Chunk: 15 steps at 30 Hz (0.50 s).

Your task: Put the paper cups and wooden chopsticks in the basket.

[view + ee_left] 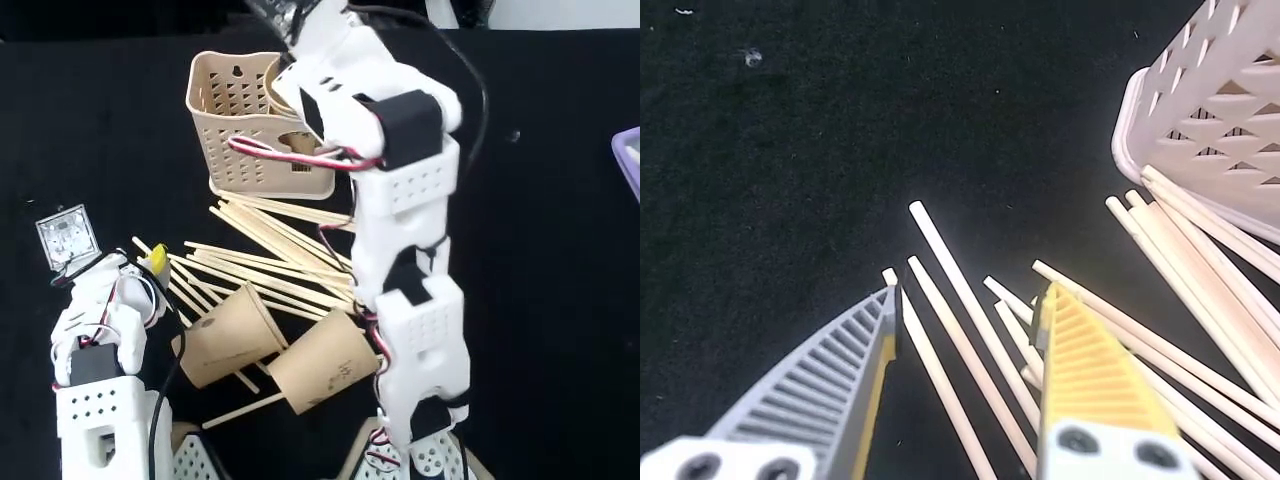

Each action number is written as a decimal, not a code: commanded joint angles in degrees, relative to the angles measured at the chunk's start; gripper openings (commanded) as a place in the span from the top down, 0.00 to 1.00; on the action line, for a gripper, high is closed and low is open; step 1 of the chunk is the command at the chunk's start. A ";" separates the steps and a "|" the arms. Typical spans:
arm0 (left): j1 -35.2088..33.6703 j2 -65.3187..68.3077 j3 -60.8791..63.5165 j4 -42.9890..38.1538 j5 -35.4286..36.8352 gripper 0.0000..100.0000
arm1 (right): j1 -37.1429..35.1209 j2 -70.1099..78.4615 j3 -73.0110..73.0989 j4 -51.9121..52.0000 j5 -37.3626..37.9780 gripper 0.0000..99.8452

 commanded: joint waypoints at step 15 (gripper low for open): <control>-0.04 -0.70 -0.75 -1.23 -0.26 0.77 | 0.44 -66.24 110.11 -3.69 -4.84 0.74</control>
